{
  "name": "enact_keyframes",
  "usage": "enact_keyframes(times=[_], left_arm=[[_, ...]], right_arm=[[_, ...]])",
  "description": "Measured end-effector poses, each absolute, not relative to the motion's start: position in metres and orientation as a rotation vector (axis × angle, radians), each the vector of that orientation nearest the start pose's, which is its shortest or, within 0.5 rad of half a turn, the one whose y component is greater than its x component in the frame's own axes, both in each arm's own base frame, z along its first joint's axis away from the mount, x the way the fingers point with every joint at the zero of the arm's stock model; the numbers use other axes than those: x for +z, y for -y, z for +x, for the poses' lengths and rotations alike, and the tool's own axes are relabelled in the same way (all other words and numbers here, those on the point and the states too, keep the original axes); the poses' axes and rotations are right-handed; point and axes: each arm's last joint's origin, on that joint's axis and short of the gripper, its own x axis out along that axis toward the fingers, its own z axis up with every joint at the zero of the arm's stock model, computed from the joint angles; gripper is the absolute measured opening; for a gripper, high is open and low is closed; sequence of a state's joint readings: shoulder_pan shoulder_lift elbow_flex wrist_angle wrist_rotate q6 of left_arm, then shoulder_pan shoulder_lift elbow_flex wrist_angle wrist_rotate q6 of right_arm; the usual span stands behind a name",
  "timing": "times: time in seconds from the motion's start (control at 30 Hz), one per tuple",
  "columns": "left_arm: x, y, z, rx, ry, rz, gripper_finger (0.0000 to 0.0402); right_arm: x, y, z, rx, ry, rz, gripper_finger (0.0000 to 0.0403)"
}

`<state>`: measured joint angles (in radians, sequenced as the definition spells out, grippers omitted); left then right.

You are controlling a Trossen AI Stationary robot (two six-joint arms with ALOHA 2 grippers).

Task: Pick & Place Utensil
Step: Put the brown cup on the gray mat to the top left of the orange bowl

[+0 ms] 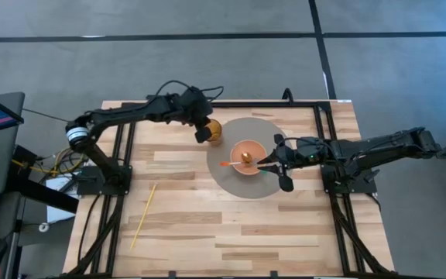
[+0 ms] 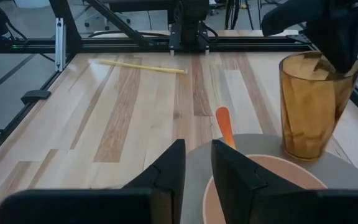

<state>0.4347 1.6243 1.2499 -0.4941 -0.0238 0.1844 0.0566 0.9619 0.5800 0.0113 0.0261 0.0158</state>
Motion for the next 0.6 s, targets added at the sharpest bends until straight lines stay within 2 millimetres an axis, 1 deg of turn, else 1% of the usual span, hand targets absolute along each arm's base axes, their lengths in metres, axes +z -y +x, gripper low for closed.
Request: enact_keyframes(times=[0.23,0.43,0.6], left_arm=[[0.2691,-0.1454,0.32,0.343,-0.786,0.006,0.002],[0.2618,-0.1466,0.3225,0.339,-0.807,-0.007,0.002],[0.2597,-0.1466,0.3237,0.331,-0.809,-0.023,0.0021]], right_arm=[[0.2491,-0.011,0.2084,0.027,-0.374,0.001,0.0072],[0.2491,-0.011,0.2084,0.027,-0.374,0.002,0.0072],[0.249,-0.011,0.2084,0.027,-0.375,0.003,0.0072]])
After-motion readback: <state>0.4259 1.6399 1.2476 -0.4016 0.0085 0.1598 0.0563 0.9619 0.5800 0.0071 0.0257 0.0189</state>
